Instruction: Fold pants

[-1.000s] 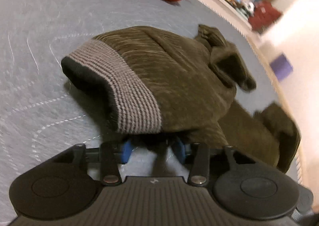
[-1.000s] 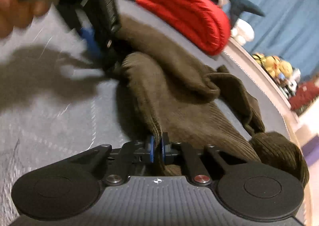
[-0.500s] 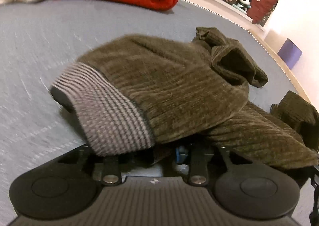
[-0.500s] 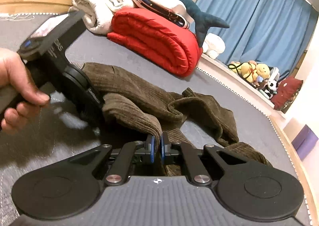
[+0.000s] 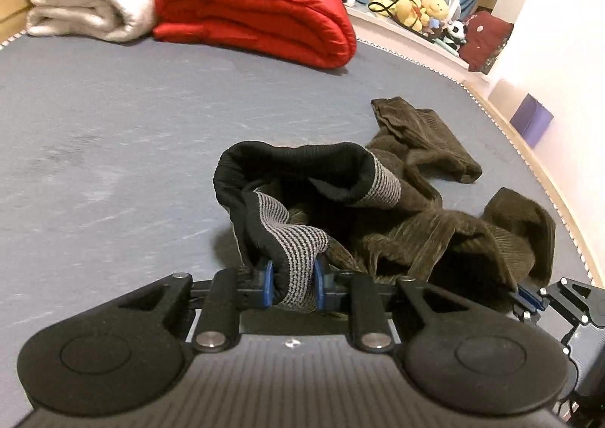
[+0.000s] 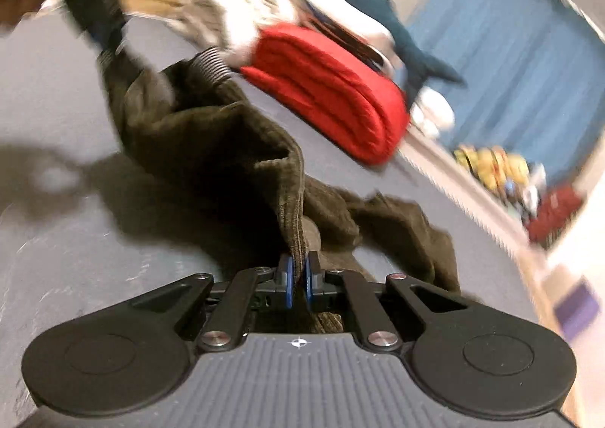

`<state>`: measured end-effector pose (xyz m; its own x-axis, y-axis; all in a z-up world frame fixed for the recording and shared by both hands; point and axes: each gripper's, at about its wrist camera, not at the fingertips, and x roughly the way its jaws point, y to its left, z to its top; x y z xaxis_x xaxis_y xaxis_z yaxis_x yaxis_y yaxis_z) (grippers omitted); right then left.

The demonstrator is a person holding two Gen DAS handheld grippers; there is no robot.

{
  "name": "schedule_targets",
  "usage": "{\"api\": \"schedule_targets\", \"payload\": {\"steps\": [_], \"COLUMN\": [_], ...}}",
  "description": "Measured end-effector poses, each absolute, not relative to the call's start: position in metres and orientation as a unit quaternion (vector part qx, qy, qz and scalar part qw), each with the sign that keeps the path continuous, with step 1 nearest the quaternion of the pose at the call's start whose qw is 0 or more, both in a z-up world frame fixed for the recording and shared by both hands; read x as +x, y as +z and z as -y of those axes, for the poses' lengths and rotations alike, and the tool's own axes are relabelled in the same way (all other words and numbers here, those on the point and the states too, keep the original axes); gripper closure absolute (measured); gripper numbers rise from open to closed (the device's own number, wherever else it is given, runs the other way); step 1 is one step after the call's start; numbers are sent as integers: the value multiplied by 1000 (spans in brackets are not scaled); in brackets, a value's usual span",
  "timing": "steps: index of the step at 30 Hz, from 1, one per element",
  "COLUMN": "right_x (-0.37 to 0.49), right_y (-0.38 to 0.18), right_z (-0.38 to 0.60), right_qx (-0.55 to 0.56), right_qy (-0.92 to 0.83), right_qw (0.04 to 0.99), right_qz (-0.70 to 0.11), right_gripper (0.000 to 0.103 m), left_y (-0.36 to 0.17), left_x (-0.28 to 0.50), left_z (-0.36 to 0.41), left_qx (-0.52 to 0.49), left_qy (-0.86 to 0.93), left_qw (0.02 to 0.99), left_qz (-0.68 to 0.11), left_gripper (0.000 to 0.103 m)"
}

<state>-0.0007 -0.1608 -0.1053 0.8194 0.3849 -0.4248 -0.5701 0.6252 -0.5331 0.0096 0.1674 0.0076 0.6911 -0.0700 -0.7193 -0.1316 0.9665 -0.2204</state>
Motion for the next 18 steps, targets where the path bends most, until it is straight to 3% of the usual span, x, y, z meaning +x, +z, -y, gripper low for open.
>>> {"api": "schedule_targets", "payload": {"steps": [7, 11, 14, 16, 18], "right_x": [-78, -92, -81, -70, -59], "right_y": [-125, -142, -142, -128, -105], "right_z": [154, 153, 155, 161, 174], "right_qx": [-452, -465, -437, -405, -361], "right_qy": [416, 442, 442, 449, 454], "right_qw": [784, 760, 771, 778, 794], "right_qz": [-84, -104, -137, -172, -182], "right_gripper": [97, 97, 94, 78, 62], "left_y": [19, -13, -6, 6, 12], "left_x": [-44, -32, -21, -22, -19], "left_z": [-200, -210, -207, -206, -200], "left_qx": [-114, -118, -98, -117, -121], "left_qy": [34, 84, 111, 107, 93], "left_qw": [905, 876, 887, 901, 910], "left_qz": [-408, -460, -437, -405, -386], "left_gripper": [80, 69, 62, 49, 49]}}
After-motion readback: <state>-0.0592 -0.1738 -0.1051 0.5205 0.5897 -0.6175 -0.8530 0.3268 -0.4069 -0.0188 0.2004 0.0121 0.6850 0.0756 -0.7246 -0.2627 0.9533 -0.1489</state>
